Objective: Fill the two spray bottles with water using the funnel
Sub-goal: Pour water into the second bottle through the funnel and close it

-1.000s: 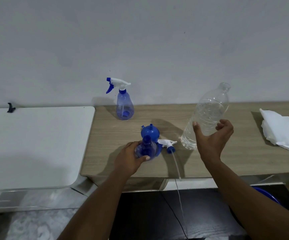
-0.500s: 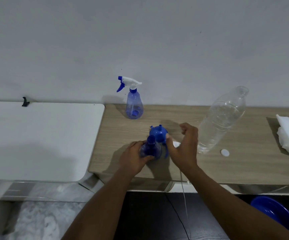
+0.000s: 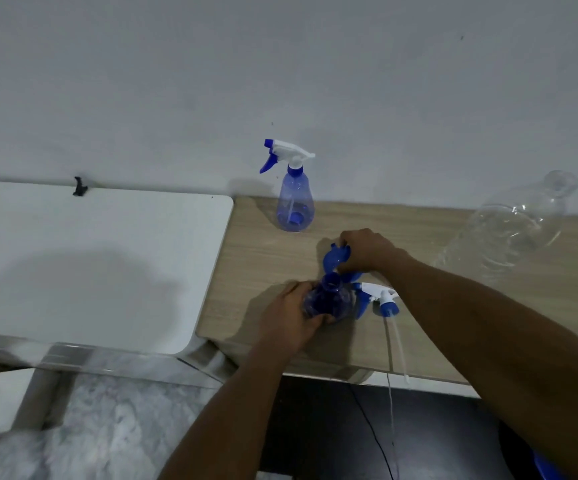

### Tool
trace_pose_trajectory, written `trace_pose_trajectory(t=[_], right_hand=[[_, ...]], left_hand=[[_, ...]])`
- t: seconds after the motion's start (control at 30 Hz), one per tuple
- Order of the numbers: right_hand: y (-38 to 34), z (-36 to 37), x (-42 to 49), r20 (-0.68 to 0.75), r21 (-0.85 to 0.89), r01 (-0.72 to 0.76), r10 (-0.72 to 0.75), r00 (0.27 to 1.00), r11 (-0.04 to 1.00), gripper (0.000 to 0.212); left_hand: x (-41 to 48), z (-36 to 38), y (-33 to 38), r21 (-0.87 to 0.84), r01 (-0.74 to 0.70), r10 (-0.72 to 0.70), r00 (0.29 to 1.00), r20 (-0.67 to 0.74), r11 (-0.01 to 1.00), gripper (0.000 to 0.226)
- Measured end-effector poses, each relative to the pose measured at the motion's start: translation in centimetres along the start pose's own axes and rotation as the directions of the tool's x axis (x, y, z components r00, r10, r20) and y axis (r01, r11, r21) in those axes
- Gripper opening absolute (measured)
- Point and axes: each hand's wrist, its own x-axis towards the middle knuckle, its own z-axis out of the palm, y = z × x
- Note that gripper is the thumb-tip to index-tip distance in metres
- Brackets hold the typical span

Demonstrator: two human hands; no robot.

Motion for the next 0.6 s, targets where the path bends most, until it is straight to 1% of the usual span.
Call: trace_pose_trajectory(t=[0.03, 0.07, 0.1, 0.13, 0.17, 0.2, 0.23, 0.27, 0.3, 0.33, 0.37, 0.4, 0.47, 0.5, 0.6], right_hand=[[0.1, -0.2, -0.1, -0.033, 0.057, -0.011, 0.013, 0.999, 0.998, 0.069], [0.1, -0.5, -0.5, -0.08, 0.154, -0.02, 0.032, 0.996, 0.988, 0.07], [0.1, -0.9, -1.0, -0.133, 0.289, -0.024, 0.065, 0.989, 0.957, 0.07], [-0.1, -1.4, -1.7, -0.178, 0.45, -0.014, 0.105, 0.978, 0.893, 0.072], [-0.3, -2.1, -2.7, -0.196, 0.617, 0.011, 0.141, 0.97, 0.787, 0.075], [-0.6, -2.7, -3.7, -0.188, 0.76, 0.045, 0.152, 0.97, 0.649, 0.079], [-0.8, -3.3, -4.8, -0.167, 0.86, 0.076, 0.138, 0.976, 0.505, 0.081], [-1.0, -3.8, -5.9, -0.147, 0.918, 0.094, 0.109, 0.983, 0.386, 0.079], [-1.3, -4.3, -6.9, -0.135, 0.947, 0.106, 0.076, 0.988, 0.302, 0.074], [-1.6, -4.6, -7.9, -0.139, 0.958, 0.122, 0.049, 0.989, 0.261, 0.067], [-2.0, -4.6, -8.6, -0.159, 0.954, 0.143, 0.04, 0.986, 0.262, 0.061], [-2.4, -4.5, -9.3, -0.198, 0.937, 0.173, 0.055, 0.979, 0.303, 0.06], [-3.3, -3.8, -10.5, -0.302, 0.877, 0.23, 0.111, 0.947, 0.421, 0.059], [-3.7, -3.3, -11.0, -0.348, 0.854, 0.26, 0.122, 0.93, 0.451, 0.058], [-4.3, -1.3, -12.1, -0.429, 0.818, 0.343, 0.093, 0.898, 0.461, 0.06]], left_hand=[[0.0, 0.1, -0.1, 0.007, 0.004, -0.004, 1.0, -0.001, 1.0, 0.061], [0.0, 0.1, -0.1, 0.017, 0.008, -0.008, 1.0, 0.002, 1.0, 0.062], [0.0, 0.1, -0.1, 0.017, 0.003, -0.003, 1.0, 0.001, 1.0, 0.064], [0.0, 0.0, -0.1, 0.013, 0.001, -0.001, 1.0, 0.002, 1.0, 0.065], [0.0, 0.0, -0.1, 0.006, -0.005, 0.005, 1.0, 0.0, 1.0, 0.065], [-0.1, 0.0, 0.0, 0.006, -0.004, 0.004, 1.0, 0.003, 1.0, 0.065], [0.0, 0.0, 0.1, 0.009, -0.006, 0.006, 1.0, 0.005, 1.0, 0.065], [-0.1, 0.0, 0.1, 0.016, -0.001, 0.001, 1.0, 0.008, 1.0, 0.065], [0.0, 0.0, 0.2, 0.023, 0.002, -0.003, 1.0, 0.01, 1.0, 0.065], [0.0, -0.1, 0.3, 0.032, 0.009, -0.009, 1.0, 0.011, 0.999, 0.066], [0.0, 0.0, 0.3, 0.039, 0.007, -0.007, 1.0, 0.008, 0.999, 0.066], [0.0, 0.0, 0.4, 0.047, 0.008, -0.008, 1.0, 0.009, 0.999, 0.066], [-0.1, 0.0, 0.5, 0.05, 0.011, -0.012, 1.0, 0.013, 0.999, 0.066], [-0.1, -0.1, 0.6, 0.047, 0.012, -0.013, 1.0, 0.013, 0.999, 0.066], [-0.1, -0.1, 0.7, 0.057, 0.026, -0.027, 0.999, 0.023, 0.998, 0.066]])
